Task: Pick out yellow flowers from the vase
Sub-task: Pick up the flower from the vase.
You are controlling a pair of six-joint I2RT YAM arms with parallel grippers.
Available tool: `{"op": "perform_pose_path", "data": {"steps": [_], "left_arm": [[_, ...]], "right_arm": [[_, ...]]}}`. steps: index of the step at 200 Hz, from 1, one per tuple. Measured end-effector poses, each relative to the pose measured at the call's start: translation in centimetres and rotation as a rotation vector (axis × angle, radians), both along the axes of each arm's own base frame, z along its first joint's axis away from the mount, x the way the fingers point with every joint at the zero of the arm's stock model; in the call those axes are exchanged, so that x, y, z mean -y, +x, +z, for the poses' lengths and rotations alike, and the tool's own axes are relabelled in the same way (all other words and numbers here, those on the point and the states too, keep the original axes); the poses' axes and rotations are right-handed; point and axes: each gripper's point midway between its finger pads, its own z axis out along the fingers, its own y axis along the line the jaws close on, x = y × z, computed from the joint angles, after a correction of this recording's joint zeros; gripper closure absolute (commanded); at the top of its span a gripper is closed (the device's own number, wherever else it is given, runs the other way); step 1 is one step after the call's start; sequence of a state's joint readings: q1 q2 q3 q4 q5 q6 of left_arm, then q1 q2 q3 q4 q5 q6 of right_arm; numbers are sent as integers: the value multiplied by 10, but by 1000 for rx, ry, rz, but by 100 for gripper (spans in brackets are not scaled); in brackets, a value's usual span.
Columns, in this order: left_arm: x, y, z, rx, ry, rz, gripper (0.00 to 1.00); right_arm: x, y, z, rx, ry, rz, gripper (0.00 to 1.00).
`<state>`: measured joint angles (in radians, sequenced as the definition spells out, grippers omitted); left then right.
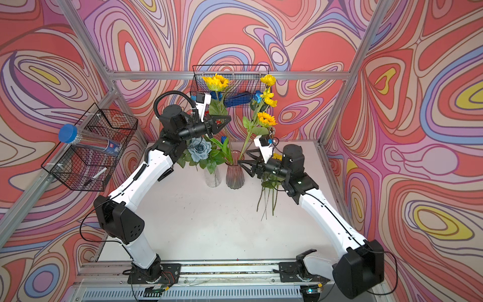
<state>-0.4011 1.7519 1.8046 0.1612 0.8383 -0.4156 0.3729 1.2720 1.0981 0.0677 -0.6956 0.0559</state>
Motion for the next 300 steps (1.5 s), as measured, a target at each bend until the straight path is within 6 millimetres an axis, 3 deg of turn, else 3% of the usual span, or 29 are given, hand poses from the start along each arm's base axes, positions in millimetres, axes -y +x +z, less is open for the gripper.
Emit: {"op": "perform_pose_path", "data": {"steps": [32,74,92,117,164,193,237,278,300], "left_arm": [[-1,-2,-1,-4,0,-1,100],[-1,-4,1,-2,-1,-4,100],[-2,-5,2,3,0,-3,100],[-2,-6,3,7,1,-3,100],[-2,-6,3,18,4,0,100],[-3,-4,5,24,0,9,87],[-3,-5,5,21,-2,5,64],[-3,-5,5,18,-3,5,53],[-3,-5,5,17,-3,7,38]], "right_arm": [[-22,34,-17,-8,-45,-56,36],[-30,70,-42,-49,-85,-116,40],[-34,78,-47,-54,-90,-115,46],[-38,86,-49,-52,-90,-114,63],[-43,84,-45,-36,-83,-92,88],[-47,80,-43,-9,-90,-65,100],[-46,81,-46,9,-91,-68,100],[-45,79,-45,19,-84,-71,100],[-44,77,-39,32,-78,-72,100]]}}
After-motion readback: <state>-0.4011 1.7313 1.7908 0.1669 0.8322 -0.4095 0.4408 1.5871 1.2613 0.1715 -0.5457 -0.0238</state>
